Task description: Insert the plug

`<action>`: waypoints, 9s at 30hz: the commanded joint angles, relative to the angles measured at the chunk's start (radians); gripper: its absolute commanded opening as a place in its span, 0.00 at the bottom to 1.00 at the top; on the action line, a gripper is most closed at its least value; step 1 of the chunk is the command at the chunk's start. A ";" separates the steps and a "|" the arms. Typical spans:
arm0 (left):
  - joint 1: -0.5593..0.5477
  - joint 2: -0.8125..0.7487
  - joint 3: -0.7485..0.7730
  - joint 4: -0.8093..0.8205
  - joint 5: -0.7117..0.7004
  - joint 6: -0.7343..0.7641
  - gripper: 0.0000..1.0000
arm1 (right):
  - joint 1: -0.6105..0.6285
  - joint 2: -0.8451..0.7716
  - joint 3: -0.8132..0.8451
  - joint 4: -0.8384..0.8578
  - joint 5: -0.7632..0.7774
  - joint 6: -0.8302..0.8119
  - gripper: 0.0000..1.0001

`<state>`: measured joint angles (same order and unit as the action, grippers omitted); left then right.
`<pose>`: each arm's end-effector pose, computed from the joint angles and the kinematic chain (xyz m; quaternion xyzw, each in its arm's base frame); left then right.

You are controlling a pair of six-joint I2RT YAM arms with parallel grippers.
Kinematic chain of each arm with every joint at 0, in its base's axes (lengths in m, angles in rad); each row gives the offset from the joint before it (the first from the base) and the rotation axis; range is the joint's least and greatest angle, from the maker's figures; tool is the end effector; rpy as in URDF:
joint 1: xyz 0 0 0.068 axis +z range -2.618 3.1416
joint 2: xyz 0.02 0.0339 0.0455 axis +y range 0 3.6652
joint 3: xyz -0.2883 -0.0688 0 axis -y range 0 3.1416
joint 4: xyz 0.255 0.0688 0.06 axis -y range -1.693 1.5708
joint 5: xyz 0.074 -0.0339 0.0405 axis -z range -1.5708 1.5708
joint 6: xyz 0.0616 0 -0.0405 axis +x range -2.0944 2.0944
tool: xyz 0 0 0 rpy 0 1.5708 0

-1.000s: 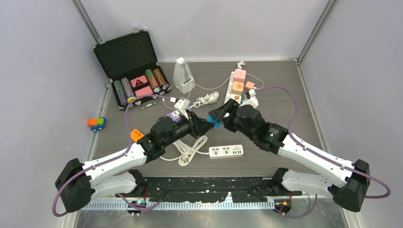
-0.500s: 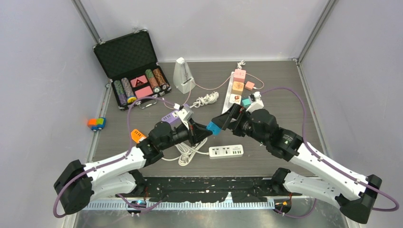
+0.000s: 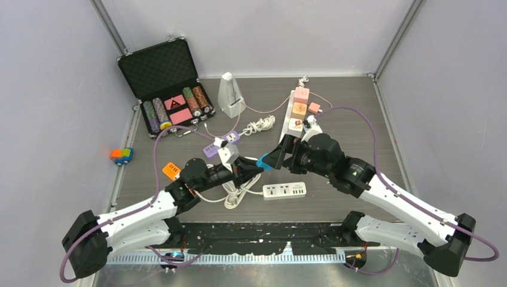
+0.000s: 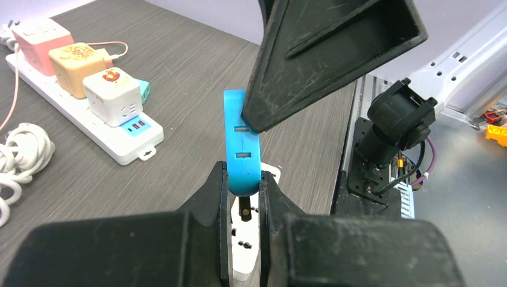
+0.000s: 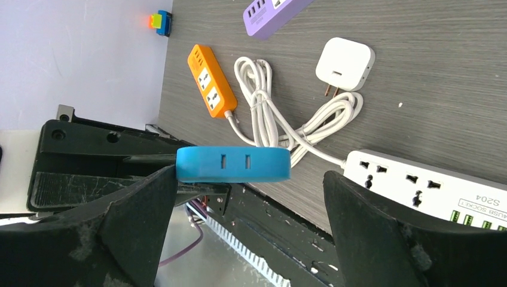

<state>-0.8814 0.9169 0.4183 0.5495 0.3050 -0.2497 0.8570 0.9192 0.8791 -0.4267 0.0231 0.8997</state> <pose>0.1319 -0.1891 0.2798 0.3162 0.6130 -0.4723 0.5488 0.1474 0.1680 0.3314 0.0242 0.8511 0.3973 0.3423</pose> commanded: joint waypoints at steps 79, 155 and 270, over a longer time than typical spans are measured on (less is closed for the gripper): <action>0.002 -0.322 -0.074 -0.392 -0.411 0.009 1.00 | 0.211 0.345 -0.060 -0.108 0.547 -0.176 0.30; 0.003 -0.305 -0.036 -0.446 -0.502 -0.004 1.00 | 0.396 0.355 0.078 -0.433 0.774 0.088 0.98; 0.247 -0.175 0.024 -0.775 -0.596 -0.329 1.00 | 0.077 0.850 0.531 -0.168 0.189 -0.468 0.94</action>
<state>-0.6399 0.7601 0.4057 -0.2584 -0.2840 -0.5945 0.9615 1.7329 1.3125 -0.5541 0.1112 0.4164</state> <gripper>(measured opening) 0.994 0.893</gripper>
